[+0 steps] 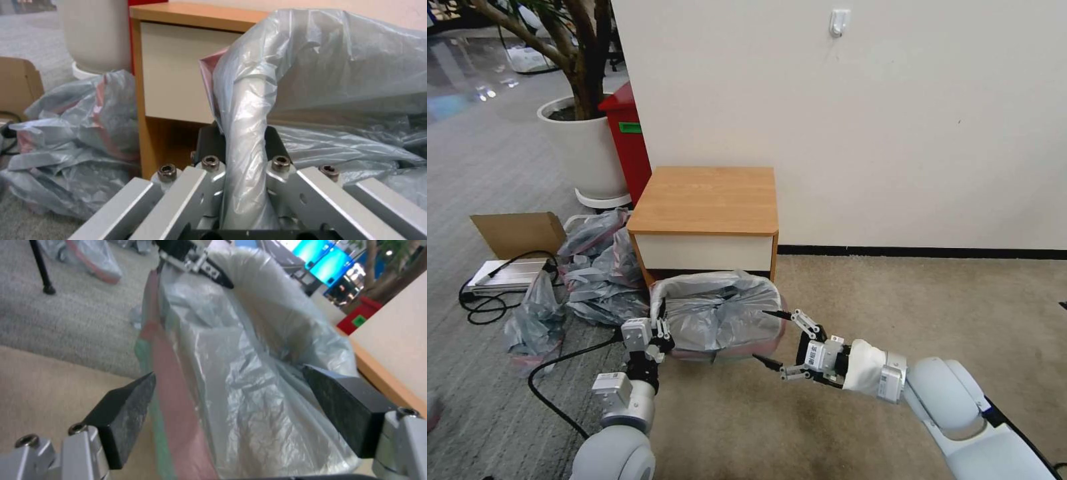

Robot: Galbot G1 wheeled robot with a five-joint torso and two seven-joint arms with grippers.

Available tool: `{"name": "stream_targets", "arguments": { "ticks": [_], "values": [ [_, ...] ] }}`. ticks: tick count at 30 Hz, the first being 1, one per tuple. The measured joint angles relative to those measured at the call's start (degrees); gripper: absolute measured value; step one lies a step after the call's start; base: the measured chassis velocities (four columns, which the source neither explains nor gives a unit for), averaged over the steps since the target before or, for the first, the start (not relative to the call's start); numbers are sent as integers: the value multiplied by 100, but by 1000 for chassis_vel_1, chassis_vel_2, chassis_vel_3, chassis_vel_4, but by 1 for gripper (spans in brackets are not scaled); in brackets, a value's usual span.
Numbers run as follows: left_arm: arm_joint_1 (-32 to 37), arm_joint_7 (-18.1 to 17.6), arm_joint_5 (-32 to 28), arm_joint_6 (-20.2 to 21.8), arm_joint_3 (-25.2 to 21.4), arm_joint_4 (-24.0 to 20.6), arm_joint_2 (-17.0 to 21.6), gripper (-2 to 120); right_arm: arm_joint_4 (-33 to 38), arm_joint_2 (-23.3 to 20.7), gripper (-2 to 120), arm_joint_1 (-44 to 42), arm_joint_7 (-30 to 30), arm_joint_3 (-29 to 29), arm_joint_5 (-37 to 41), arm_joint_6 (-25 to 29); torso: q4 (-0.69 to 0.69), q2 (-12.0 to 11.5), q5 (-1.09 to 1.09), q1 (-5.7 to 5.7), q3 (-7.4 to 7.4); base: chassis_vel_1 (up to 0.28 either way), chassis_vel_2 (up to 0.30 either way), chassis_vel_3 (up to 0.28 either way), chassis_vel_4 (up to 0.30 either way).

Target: Pick up the garbage bag from the table and place it over the trash can.

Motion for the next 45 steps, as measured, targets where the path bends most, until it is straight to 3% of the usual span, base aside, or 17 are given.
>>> {"name": "stream_targets", "arguments": {
  "ticks": [2,9,11,13,21,23,45],
  "values": [
    [2,1,12,-2,15,4,2,6,-37,-8,82,40,-68,0,-33,-2,0,0,0,0,0,0,0,0,0],
    [25,2,50,-57,96,13,-53,6,-228,15,52,80,-349,10,-240,10,0,0,0,0,0,0,0,0,0],
    [25,2,51,-62,98,15,-57,6,-232,18,50,74,-378,14,-257,12,0,0,0,0,0,0,0,0,0],
    [21,2,51,-68,99,27,-62,6,-243,34,38,47,-478,32,-303,28,0,1,0,0,0,0,0,0,0],
    [7,-20,48,-75,58,39,-76,6,-232,44,14,-36,-588,90,-331,69,0,1,0,0,0,0,0,0,0],
    [-1,-36,39,-76,38,43,-101,6,-228,57,2,-59,-590,94,-313,73,0,1,0,0,0,0,0,0,0],
    [-9,-68,7,-101,32,28,-168,6,-79,170,0,-112,-426,136,20,205,0,1,-1,0,0,0,0,0,0]
  ]
}}
